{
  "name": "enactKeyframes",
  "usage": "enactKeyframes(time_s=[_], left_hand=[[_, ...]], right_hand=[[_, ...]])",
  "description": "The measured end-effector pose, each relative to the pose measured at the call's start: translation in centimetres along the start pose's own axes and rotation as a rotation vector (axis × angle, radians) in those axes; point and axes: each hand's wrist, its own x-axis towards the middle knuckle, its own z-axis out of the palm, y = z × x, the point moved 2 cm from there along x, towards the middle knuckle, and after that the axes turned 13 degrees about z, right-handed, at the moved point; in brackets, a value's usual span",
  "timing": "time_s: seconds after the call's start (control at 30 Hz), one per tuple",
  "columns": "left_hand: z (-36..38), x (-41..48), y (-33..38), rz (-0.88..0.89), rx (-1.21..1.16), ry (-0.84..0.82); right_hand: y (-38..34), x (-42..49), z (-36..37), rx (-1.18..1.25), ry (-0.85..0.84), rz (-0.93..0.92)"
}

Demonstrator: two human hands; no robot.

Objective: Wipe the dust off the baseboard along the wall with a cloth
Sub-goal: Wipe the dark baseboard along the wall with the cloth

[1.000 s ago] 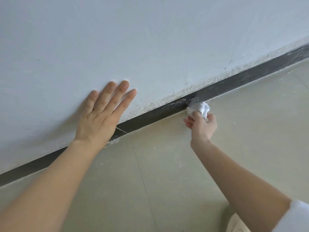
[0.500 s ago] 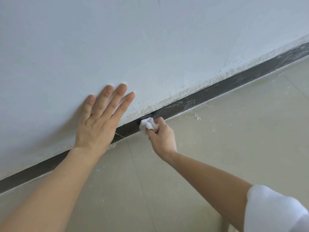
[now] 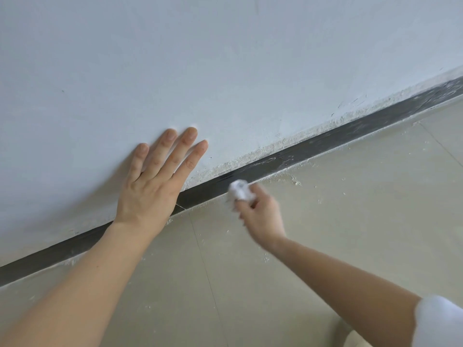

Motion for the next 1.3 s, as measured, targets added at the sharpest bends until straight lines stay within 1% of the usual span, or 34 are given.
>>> enactKeyframes(time_s=[0.03, 0.1, 0.23, 0.47, 0.53, 0.67, 0.7, 0.73, 0.77, 0.83, 0.93, 1.0, 1.07, 1.13, 1.23, 1.3], left_hand=[[-0.1, 0.0, 0.0, -0.001, -0.001, -0.005], [-0.2, 0.0, 0.0, 0.002, 0.019, -0.012], [-0.3, 0.0, -0.1, -0.005, 0.033, -0.007], [-0.2, -0.1, 0.2, -0.008, 0.037, 0.023], [-0.2, 0.0, 0.1, -0.008, 0.038, 0.024], [-0.3, 0.1, 0.0, -0.010, 0.002, 0.006], [-0.3, 0.1, 0.0, -0.014, -0.010, 0.009], [-0.3, 0.1, 0.0, -0.020, -0.025, 0.011], [-0.3, 0.1, 0.0, -0.025, -0.042, 0.013], [-0.4, 0.0, 0.1, -0.025, -0.059, 0.013], [-0.6, 0.2, 0.1, -0.022, -0.092, -0.006], [-0.8, 0.3, 0.0, -0.023, -0.094, -0.015], [-0.9, 0.3, 0.0, -0.018, -0.060, -0.015], [-1.0, 0.3, 0.0, -0.015, -0.055, -0.024], [-1.1, 0.3, -0.1, -0.014, -0.058, -0.023], [-1.0, 0.2, 0.0, -0.010, -0.054, 0.000]], right_hand=[[-0.1, -0.8, 1.5, -0.106, -0.069, -0.029], [-0.8, -1.5, 3.5, -0.233, -0.100, -0.091], [-2.6, 0.1, 2.4, -0.082, -0.011, -0.104], [-2.0, 3.7, -4.4, -0.024, 0.182, -0.071], [-1.8, 4.4, -5.9, 0.072, 0.252, -0.026], [-0.7, 5.1, -8.6, 0.319, 0.504, 0.124], [-0.4, 4.6, -8.6, 0.336, 0.517, 0.134], [0.0, 3.9, -8.0, 0.325, 0.479, 0.126], [0.3, 2.9, -6.9, 0.293, 0.397, 0.108], [0.8, 0.7, -3.6, 0.223, 0.163, 0.098], [1.2, -1.5, 1.9, 0.132, -0.176, 0.162], [1.2, -2.0, 5.1, 0.093, -0.318, 0.224], [1.2, -2.0, 7.7, 0.067, -0.367, 0.256], [0.8, -1.8, 9.3, 0.060, -0.356, 0.259], [0.3, -1.0, 9.6, 0.096, -0.245, 0.201], [0.4, -0.4, 8.4, 0.173, -0.167, 0.173]])
